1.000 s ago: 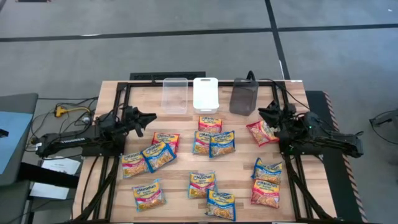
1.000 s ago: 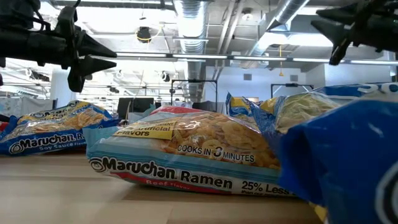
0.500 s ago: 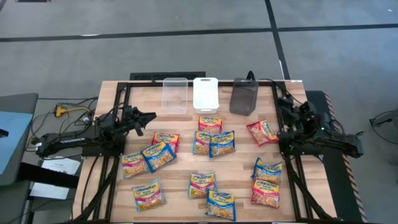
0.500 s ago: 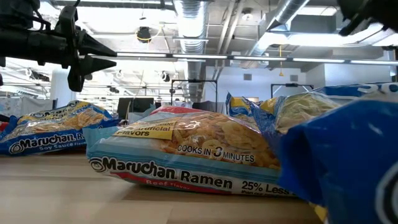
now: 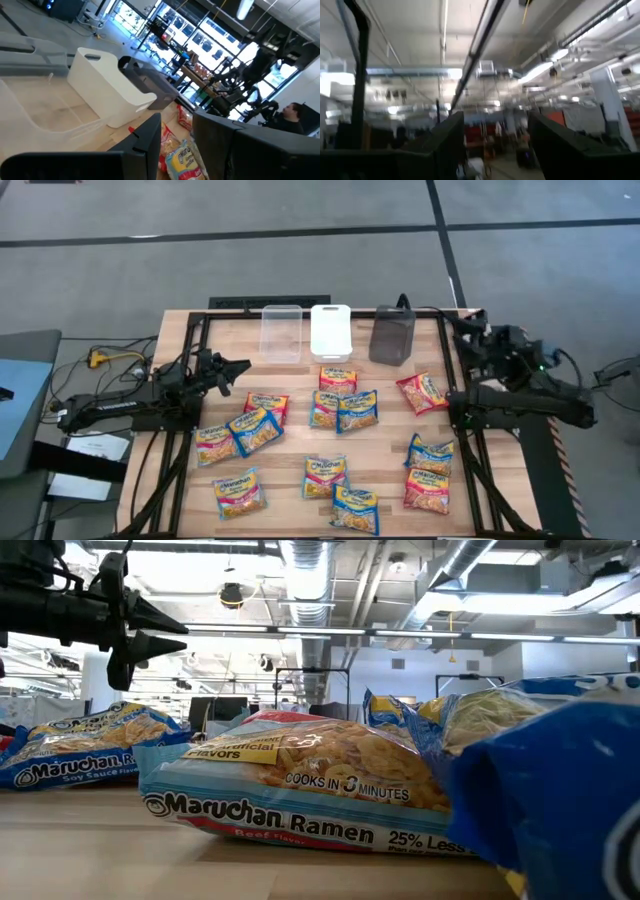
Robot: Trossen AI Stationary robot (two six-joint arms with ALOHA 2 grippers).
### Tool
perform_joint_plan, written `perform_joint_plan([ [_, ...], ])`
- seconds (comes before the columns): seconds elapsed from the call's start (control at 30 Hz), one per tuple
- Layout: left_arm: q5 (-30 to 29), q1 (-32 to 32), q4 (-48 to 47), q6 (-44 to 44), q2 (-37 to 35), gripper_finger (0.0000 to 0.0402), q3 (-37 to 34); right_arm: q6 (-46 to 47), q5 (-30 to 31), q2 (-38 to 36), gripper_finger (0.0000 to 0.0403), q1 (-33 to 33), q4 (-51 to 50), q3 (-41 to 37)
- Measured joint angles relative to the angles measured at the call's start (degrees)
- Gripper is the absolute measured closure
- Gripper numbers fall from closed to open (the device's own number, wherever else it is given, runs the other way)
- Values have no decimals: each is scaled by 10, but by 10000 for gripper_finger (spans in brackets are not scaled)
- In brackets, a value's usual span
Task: Sort Maruchan noodles
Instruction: Put the blue noodle pack into the black bin
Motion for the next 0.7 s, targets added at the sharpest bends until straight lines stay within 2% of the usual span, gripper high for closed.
perform_joint_plan([
  [0.2, -6, 0, -7, 0, 0, 301, 0, -19, 0, 120, 156, 0, -137, 99],
  [0.37, -5, 0, -8, 0, 0, 301, 0, -19, 0, 189, 156, 0, -232, 159],
  [0.7, -5, 0, -8, -9, 0, 301, 0, -8, -21, 296, 156, 0, -308, 179],
])
